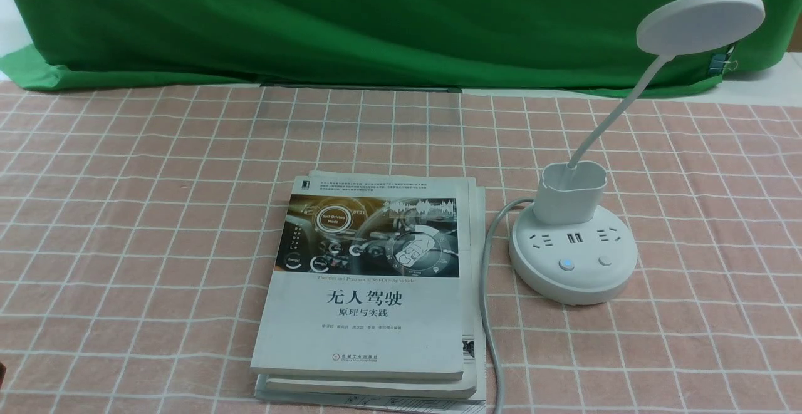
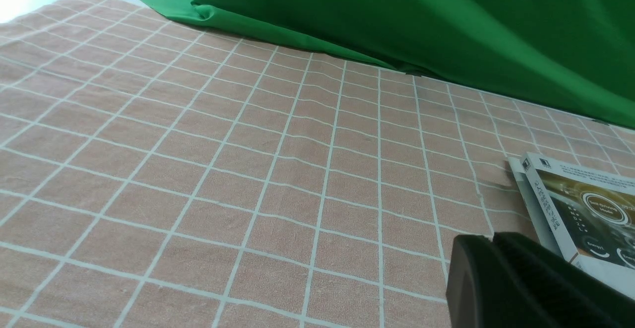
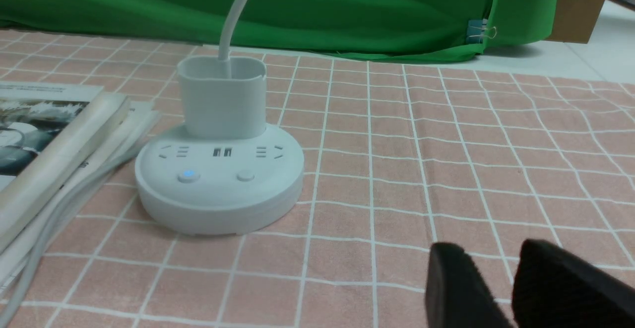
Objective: Turn on the table lamp on the pink coffee tablecloth with your hand.
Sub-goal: 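Press the button on the base of the white desk lamp with the right gripper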
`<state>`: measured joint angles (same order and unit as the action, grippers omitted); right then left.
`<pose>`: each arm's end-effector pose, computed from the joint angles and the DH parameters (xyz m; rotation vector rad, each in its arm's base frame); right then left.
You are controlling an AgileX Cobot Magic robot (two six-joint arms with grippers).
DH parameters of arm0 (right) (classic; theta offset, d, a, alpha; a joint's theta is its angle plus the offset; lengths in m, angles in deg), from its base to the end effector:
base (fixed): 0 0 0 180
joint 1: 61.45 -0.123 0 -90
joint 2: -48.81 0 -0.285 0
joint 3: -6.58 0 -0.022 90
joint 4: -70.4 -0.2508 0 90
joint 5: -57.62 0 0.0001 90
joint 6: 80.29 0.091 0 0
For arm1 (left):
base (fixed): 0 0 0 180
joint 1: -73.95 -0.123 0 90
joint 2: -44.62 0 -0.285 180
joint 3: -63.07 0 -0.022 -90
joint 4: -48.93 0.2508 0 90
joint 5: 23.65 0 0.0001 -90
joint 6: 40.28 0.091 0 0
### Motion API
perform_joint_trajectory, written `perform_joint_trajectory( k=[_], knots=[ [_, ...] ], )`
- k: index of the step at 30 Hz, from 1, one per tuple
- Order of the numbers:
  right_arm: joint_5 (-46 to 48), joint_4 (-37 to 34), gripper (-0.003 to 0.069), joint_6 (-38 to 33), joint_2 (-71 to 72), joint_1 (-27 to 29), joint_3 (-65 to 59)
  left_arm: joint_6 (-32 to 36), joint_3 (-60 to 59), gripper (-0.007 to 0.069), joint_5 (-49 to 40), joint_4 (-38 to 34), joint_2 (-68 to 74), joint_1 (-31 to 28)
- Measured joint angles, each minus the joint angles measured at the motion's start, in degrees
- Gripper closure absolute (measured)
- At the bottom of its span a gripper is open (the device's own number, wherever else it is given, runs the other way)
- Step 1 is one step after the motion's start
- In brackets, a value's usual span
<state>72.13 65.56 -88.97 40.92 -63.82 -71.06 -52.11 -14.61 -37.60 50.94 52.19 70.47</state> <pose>0.0555 0.0042 0.1877 -0.1123 1.7415 -0.0023 0.0553 0.0041 0.1886 -0.2076 1.7193 -0.0750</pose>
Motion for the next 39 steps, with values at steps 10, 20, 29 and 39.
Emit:
perform_joint_trajectory(
  k=[10,20,29,39],
  knots=[
    [0.0,0.0,0.0417,0.0,0.0,0.0,0.0,0.0,0.0,0.0606,0.0,0.0,0.0,0.0],
    [0.0,0.0,0.0417,0.0,0.0,0.0,0.0,0.0,0.0,0.0606,0.0,0.0,0.0,0.0],
    [0.0,0.0,0.0417,0.0,0.0,0.0,0.0,0.0,0.0,0.0606,0.0,0.0,0.0,0.0],
    [-6.5,-2.8,0.0417,12.7,0.0,0.0,0.0,0.1,0.0,0.0606,0.0,0.0,0.0,0.0]
  ],
)
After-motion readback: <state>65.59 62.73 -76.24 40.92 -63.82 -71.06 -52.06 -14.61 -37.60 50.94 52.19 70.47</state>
